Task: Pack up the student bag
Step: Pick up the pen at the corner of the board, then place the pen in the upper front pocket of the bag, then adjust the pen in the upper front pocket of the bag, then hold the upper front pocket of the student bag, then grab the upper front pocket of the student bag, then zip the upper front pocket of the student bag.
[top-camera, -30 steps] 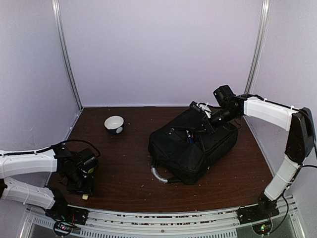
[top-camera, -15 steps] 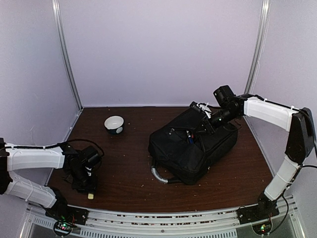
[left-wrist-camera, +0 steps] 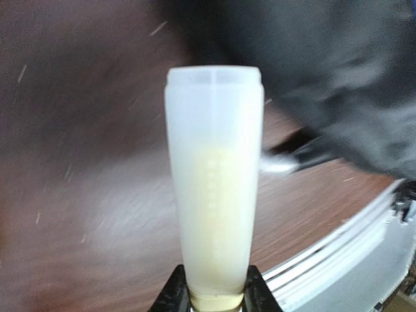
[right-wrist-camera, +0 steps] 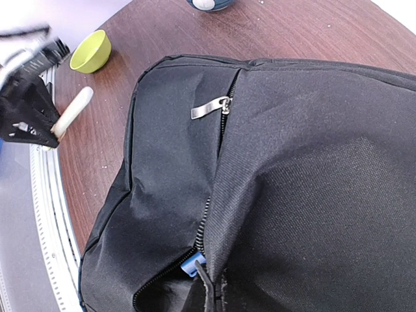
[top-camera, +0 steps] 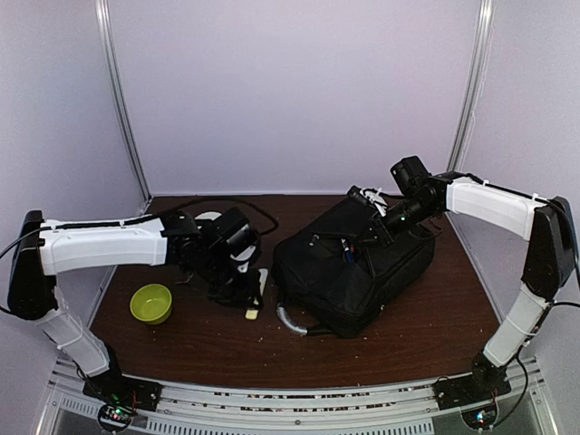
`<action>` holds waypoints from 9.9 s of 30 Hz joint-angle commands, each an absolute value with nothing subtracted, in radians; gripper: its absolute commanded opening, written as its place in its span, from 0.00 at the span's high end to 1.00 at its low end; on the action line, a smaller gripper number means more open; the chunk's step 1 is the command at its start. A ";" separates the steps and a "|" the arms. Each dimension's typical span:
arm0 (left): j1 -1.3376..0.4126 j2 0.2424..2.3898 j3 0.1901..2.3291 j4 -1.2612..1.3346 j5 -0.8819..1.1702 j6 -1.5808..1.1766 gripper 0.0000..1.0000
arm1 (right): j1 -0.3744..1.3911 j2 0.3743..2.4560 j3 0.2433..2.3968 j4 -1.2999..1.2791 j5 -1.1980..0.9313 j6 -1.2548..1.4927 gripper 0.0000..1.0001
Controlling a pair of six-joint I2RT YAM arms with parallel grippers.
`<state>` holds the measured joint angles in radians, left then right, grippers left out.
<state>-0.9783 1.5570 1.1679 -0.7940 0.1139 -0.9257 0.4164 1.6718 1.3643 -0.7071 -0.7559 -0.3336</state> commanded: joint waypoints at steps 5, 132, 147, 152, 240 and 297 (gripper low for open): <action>-0.963 1.840 1.647 -0.583 0.322 -0.702 0.82 | 0.411 1.615 1.374 -0.672 -0.809 -0.333 1.00; -0.933 2.087 1.697 -0.338 0.173 -0.749 1.00 | 0.467 1.695 1.488 -0.737 -0.735 -0.284 1.00; -0.954 2.323 1.958 -0.082 0.379 -0.822 1.00 | 0.466 1.692 1.455 -0.773 -0.709 -0.314 1.00; -0.951 2.258 1.841 -0.094 0.379 -0.808 1.00 | 0.473 1.696 1.398 -0.750 -0.706 -0.308 1.00; -0.610 2.040 1.358 0.053 0.694 -0.666 0.92 | 0.693 2.254 2.147 -1.134 -0.338 -1.207 0.87; -0.508 1.734 1.184 -0.239 0.377 -0.538 0.65 | 0.598 1.480 1.341 -0.988 -0.651 -0.975 0.60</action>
<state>-0.5293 1.8473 1.1633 -0.0746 0.4835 -0.6586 0.6518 1.5963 1.3674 -1.0283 -0.6201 -1.0695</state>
